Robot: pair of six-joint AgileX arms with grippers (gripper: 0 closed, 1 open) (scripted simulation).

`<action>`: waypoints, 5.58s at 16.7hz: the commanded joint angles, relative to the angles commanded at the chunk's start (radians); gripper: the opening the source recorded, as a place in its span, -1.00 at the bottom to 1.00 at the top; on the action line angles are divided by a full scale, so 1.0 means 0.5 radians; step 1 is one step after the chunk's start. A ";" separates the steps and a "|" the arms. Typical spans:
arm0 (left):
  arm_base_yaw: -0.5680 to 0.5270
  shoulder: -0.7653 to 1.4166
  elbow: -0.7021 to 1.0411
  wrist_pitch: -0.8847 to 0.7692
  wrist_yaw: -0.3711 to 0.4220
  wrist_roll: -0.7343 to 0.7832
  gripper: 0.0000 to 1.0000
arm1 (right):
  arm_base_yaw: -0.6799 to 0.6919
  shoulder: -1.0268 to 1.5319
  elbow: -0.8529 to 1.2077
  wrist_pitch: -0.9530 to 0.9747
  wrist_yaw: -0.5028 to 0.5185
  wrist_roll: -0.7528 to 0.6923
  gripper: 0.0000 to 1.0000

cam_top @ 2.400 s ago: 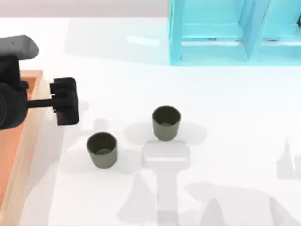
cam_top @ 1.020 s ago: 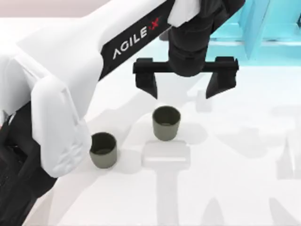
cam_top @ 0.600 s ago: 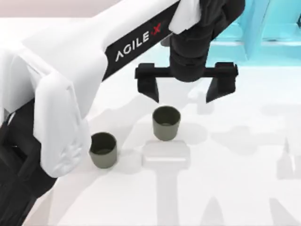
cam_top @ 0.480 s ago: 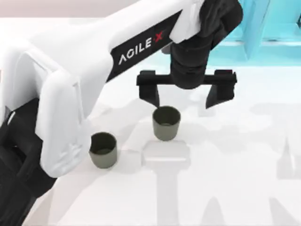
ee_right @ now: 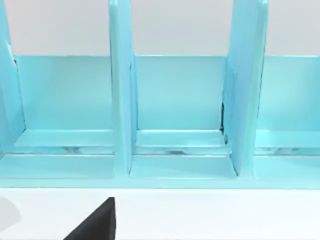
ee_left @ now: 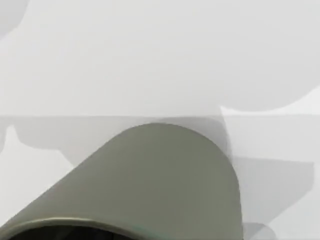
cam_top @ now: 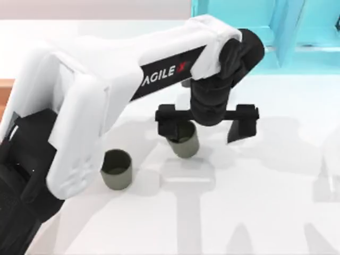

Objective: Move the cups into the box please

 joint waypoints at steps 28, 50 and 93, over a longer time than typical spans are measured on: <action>0.040 -0.080 -0.052 -0.053 0.002 0.058 -1.00 | 0.000 0.000 0.000 0.000 0.000 0.000 1.00; 1.055 -1.247 -0.863 -0.389 0.119 1.039 -1.00 | 0.000 0.000 0.000 0.000 0.000 0.000 1.00; 2.260 -2.160 -2.257 0.049 0.281 2.215 0.21 | 0.000 0.000 0.000 0.000 0.000 0.000 1.00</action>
